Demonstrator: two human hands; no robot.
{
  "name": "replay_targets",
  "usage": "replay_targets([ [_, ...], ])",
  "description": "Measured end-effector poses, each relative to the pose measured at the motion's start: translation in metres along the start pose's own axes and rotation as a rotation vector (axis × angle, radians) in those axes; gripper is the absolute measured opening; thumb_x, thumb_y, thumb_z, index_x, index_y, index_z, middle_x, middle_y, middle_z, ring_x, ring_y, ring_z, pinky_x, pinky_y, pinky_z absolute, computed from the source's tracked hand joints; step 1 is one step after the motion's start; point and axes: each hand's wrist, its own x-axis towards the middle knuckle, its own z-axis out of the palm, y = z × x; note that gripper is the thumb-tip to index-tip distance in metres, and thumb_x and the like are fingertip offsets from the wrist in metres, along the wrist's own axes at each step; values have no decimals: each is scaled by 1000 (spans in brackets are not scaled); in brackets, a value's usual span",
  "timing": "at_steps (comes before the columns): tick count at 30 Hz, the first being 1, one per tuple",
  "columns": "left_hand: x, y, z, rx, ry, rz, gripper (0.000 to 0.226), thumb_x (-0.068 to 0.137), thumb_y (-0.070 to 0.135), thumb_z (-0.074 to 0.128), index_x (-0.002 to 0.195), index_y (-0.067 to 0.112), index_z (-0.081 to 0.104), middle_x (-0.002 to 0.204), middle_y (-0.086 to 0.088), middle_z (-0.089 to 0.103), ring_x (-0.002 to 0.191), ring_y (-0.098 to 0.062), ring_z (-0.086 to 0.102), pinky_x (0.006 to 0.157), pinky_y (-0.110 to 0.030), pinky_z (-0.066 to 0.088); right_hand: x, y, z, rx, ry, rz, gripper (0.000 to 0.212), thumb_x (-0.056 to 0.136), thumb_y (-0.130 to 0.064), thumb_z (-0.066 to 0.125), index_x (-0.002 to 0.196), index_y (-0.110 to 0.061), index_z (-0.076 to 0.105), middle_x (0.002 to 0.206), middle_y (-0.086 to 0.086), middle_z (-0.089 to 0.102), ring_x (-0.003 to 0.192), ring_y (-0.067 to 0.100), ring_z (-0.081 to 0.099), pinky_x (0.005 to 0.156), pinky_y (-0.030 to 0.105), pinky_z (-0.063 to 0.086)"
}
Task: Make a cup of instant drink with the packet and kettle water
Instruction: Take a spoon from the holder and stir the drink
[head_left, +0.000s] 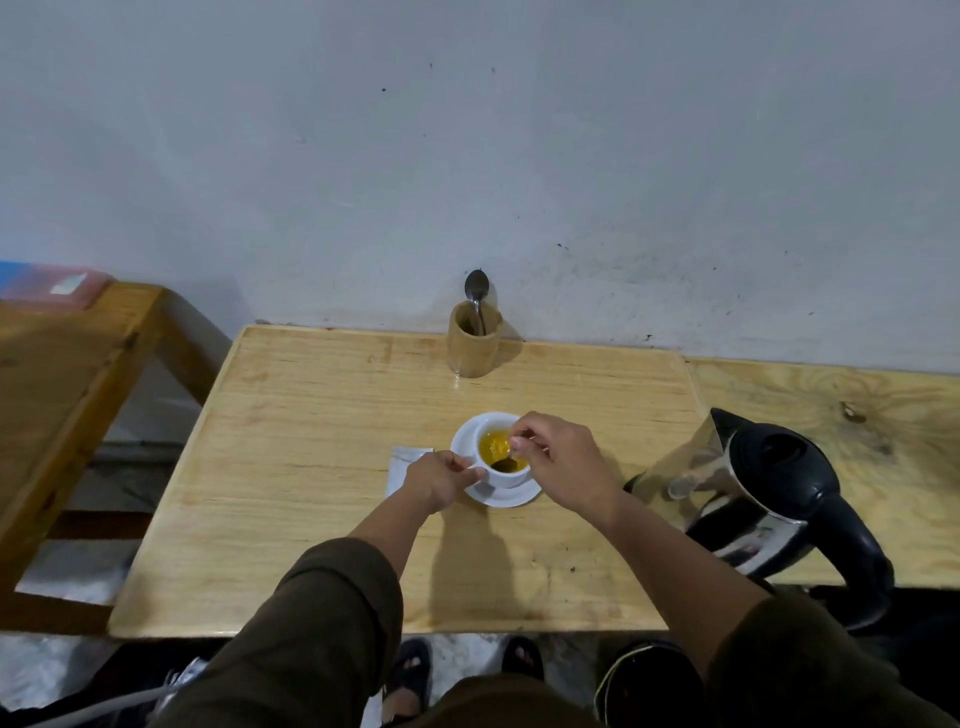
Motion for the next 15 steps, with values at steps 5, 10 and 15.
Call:
replay_targets([
  [5,4,-1,-3,10,-30,23,55,85,46,63,127,10,60,132,-7,61,122,-25,55,102,-33,43,-10,6,-15,-54,43,80,12,87,-15,61,93,-11,71,93,11,66,80,19,59,74,21,41],
  [10,6,-1,-5,21,-54,32,55,85,47,62,126,10,60,132,-8,62,121,-26,55,100,-34,43,-32,18,-18,-140,128,133,18,77,-18,63,76,-2,70,69,16,72,64,30,64,58,24,39],
  [15,4,-1,-5,37,-61,54,57,86,47,60,130,10,57,140,-4,56,126,-25,53,101,-32,41,-51,23,-19,-86,81,383,9,76,-17,70,69,-13,68,62,3,68,63,16,62,61,21,41],
])
